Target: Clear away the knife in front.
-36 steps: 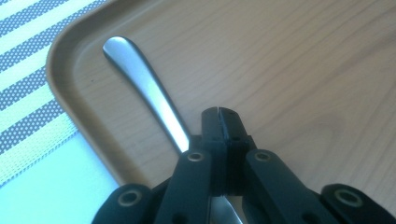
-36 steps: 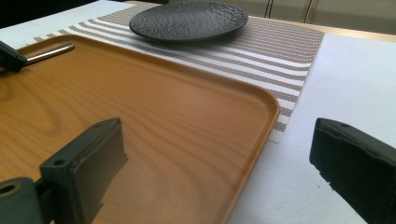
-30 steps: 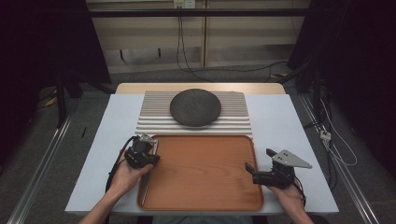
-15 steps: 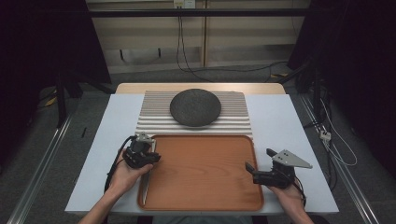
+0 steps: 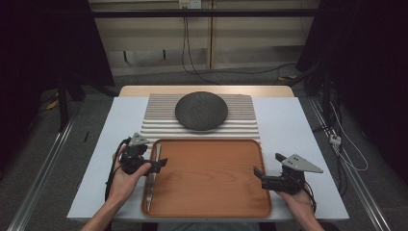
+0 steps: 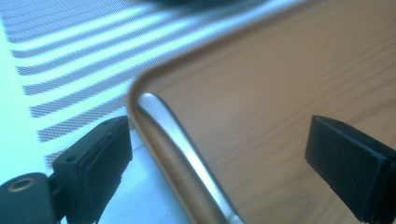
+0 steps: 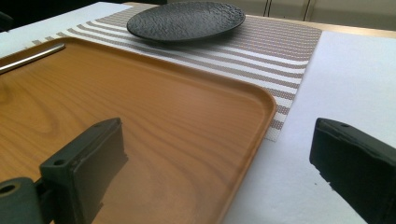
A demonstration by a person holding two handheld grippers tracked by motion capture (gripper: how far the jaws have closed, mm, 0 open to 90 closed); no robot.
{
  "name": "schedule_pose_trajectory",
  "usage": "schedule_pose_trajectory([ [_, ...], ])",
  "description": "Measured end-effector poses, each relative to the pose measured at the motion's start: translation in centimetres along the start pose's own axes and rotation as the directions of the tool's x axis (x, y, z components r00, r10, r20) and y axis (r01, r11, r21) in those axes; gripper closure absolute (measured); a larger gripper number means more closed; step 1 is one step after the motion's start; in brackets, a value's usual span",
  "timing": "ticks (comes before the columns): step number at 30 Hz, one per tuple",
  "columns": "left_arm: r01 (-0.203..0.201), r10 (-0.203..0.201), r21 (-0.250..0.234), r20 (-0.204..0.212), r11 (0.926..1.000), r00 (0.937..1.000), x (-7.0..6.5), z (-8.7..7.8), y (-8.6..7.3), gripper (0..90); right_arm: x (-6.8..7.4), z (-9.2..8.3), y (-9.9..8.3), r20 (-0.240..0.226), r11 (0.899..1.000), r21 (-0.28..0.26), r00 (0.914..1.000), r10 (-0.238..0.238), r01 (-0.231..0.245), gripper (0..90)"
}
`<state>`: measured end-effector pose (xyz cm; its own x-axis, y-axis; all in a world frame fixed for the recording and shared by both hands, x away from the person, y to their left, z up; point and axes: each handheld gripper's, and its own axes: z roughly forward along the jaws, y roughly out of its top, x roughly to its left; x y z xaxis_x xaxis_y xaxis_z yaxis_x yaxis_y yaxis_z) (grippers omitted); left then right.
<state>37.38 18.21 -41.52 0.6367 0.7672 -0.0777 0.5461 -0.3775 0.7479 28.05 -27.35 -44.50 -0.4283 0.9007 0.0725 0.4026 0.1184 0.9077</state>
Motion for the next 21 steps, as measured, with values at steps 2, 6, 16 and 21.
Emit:
schedule_pose_trajectory([
  [2,0.010,-0.010,-0.029,0.001,0.9995,1.0000,0.1,-0.4,-0.1,7.2,0.0,-0.1,0.0,0.000,1.000,0.000,1.0000,0.000,0.000,3.1],
  [6,-0.011,0.010,-0.054,-0.027,0.9985,0.9996,0.1,-1.0,-0.3,7.0,0.0,-0.1,-0.1,0.003,1.000,0.002,1.0000,0.006,-0.006,3.0],
  [16,-0.036,0.030,-0.107,-0.065,0.9936,0.9975,0.2,-2.5,-1.6,7.0,-0.3,-0.5,-0.3,0.017,1.000,0.000,0.9997,0.019,-0.019,3.1],
  [21,0.004,-0.009,-0.100,-0.057,0.9950,0.9983,0.3,-2.7,-2.7,7.0,-0.3,-0.6,-0.3,0.022,1.000,0.001,0.9996,0.020,-0.020,3.1],
])
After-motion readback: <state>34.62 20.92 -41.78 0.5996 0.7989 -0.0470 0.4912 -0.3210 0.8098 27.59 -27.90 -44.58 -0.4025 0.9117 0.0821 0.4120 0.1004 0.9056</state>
